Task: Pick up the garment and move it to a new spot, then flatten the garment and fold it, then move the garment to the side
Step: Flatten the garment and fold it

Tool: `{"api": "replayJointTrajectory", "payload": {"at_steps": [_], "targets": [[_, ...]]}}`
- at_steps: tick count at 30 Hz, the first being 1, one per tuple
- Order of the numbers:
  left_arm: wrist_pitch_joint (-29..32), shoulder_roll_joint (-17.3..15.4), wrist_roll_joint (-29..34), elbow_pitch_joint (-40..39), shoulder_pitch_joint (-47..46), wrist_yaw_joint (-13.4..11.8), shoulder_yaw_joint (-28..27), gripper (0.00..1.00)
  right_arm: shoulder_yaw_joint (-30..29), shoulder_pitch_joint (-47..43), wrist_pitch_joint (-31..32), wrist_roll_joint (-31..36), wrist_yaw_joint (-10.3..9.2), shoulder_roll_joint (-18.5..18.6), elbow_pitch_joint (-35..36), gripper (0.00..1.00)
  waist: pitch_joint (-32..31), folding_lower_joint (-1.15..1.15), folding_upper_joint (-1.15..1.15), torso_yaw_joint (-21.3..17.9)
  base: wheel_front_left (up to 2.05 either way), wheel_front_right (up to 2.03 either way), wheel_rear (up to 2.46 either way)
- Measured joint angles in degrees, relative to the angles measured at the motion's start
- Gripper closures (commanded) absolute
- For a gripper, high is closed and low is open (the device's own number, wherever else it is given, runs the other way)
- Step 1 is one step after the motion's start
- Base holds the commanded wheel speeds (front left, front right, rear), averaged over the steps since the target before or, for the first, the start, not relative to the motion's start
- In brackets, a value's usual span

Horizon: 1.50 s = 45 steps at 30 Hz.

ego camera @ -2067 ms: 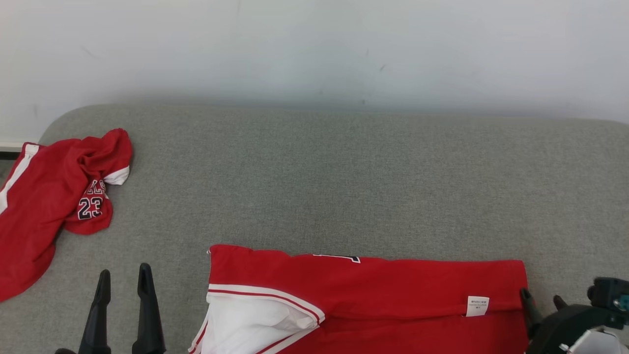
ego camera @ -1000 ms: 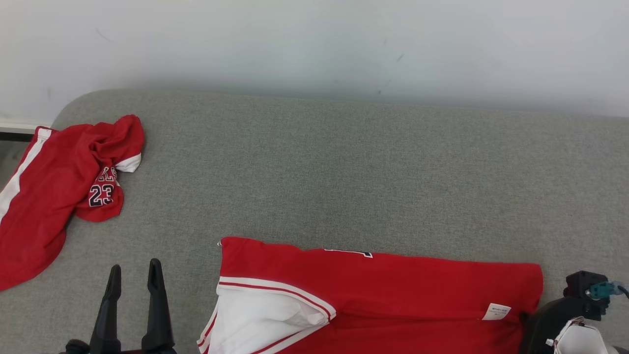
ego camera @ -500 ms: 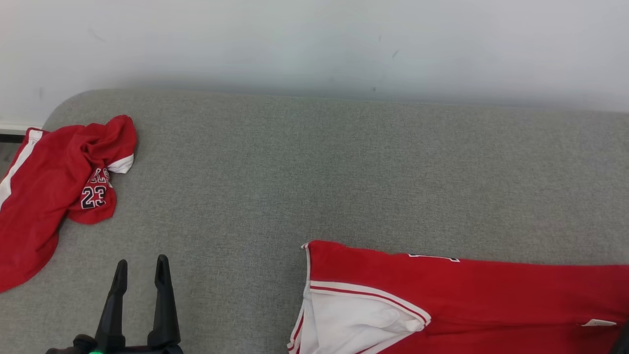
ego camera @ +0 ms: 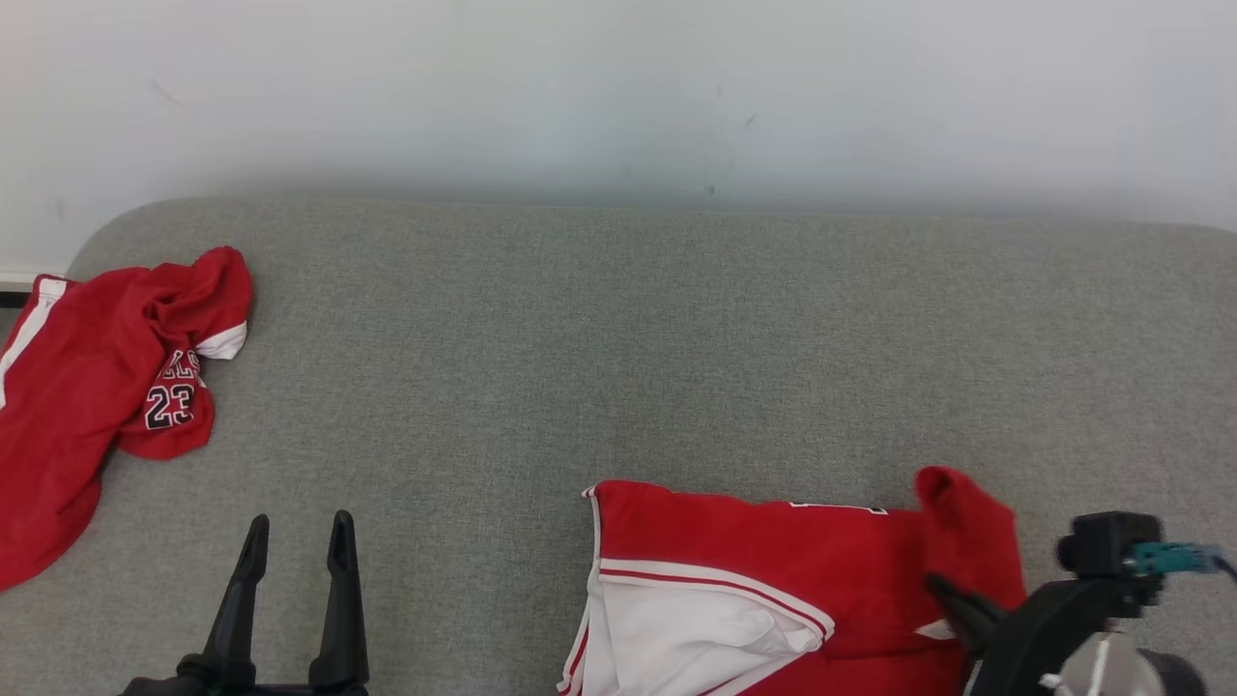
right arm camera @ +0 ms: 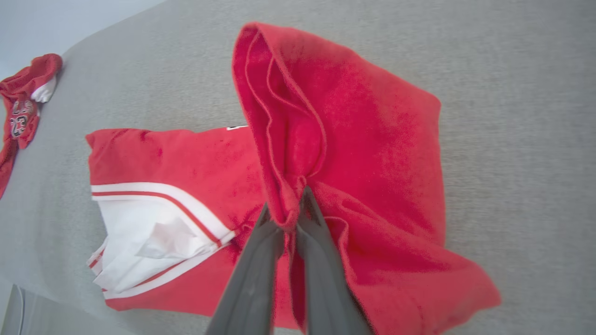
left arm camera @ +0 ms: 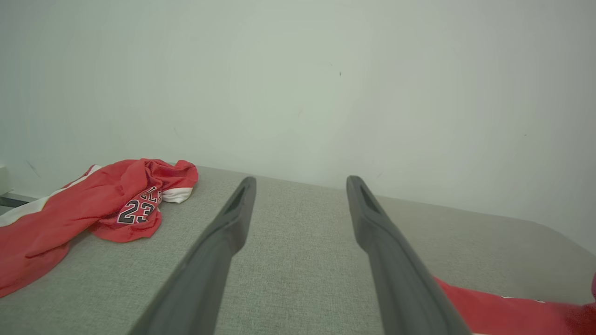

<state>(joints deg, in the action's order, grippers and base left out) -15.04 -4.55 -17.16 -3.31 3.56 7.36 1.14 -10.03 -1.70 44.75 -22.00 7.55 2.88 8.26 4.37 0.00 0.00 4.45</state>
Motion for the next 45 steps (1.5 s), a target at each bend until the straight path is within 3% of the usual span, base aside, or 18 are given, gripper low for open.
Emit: {"api": "replayJointTrajectory", "payload": {"at_steps": [5, 13, 32, 33, 34, 41, 45], "targets": [[0.0, 0.0, 1.1, 1.1, -0.3, -0.3, 0.5, 0.00, 12.1, -0.4, -2.7, -5.8, 0.00, 0.0, -0.5, 1.00, -0.5, 0.00, 0.00, 0.4, 0.00, 0.00, 0.00], [0.0, 0.1, 1.4, 2.3, -1.2, -0.3, 1.6, 0.00, 25.7, 4.7, -8.5, -8.8, 0.00, 0.0, -8.7, 1.00, -0.9, 0.00, 0.00, 2.3, 0.00, 0.00, 0.00], [0.0, 0.4, 0.6, 3.0, -1.6, -0.2, 2.8, 0.00, 34.4, 17.1, -21.0, -14.0, 0.00, 0.0, -29.8, 1.00, 0.2, 0.00, 0.00, 6.0, 0.00, 0.00, 0.00], [0.0, 0.5, 0.6, 3.1, -1.6, -0.2, 2.8, 0.00, 34.9, 17.5, -21.4, -14.4, 0.00, 0.0, -30.6, 0.76, 0.2, 0.00, 0.00, 6.0, 0.00, 0.00, 0.00], [0.0, 0.5, 0.6, 3.1, -1.6, -0.2, 2.8, 0.00, 35.3, 18.0, -21.6, -14.7, 0.00, 0.0, -31.7, 0.00, 0.2, 0.00, 0.00, 6.1, 0.00, 0.00, 0.00], [0.0, 0.5, 0.5, 3.1, -1.5, -0.2, 2.6, 0.00, 36.4, 20.4, -25.2, -18.4, 0.00, 0.0, -31.2, 0.00, 0.1, 0.00, 0.00, 6.1, 0.00, 0.00, 0.00], [0.0, 0.5, 0.5, 2.6, -1.4, -0.2, 2.2, 0.00, 31.5, 20.7, -26.7, -13.3, 0.00, -0.1, -28.3, 0.00, 0.0, 0.00, 0.00, 5.7, 0.00, 0.00, 0.00]]}}
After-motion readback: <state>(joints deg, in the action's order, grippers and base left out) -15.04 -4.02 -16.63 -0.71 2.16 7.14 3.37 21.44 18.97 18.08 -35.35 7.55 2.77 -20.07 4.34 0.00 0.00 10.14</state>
